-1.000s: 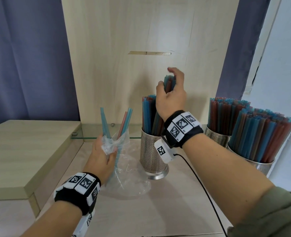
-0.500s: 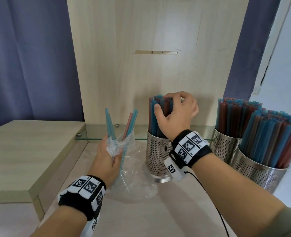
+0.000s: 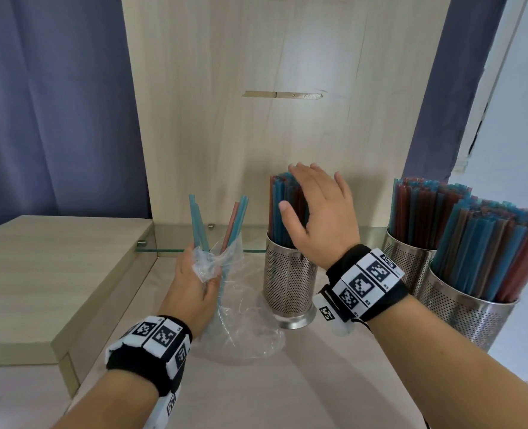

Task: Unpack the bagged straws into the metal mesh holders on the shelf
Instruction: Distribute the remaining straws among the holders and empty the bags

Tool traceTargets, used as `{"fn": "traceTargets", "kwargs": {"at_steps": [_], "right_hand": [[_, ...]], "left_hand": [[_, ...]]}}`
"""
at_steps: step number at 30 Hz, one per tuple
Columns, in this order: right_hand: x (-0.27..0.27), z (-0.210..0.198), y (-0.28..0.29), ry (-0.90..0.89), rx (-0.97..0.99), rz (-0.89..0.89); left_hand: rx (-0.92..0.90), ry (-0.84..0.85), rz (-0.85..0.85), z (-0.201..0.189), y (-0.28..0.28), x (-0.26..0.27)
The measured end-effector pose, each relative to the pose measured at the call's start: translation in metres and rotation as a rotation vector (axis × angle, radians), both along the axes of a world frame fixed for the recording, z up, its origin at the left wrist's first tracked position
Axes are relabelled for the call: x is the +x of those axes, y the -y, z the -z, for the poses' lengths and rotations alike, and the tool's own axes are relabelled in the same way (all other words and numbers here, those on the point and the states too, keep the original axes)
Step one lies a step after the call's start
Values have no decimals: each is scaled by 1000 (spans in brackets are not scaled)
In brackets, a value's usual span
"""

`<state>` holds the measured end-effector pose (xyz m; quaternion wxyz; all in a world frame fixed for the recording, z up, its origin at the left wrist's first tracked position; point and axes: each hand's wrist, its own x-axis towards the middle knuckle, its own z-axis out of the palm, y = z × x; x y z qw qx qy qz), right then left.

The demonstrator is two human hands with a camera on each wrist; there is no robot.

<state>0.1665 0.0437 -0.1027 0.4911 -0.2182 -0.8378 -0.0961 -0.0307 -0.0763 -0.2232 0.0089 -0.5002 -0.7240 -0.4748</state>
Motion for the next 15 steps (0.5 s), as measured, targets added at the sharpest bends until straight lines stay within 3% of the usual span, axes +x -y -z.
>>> {"fn": "traceTargets", "kwargs": {"at_steps": [3, 6, 12, 15], "right_hand": [[1, -5, 10, -108, 91, -58], [-10, 0, 33, -100, 91, -247], [-43, 10, 81, 22, -734, -301], [-60, 7, 84, 6, -1020, -328]], "left_hand": [[-7, -19, 4, 1, -1, -1], [-8, -30, 23, 3, -3, -5], [53, 46, 41, -5, 4, 2], [53, 24, 47, -14, 10, 13]]}}
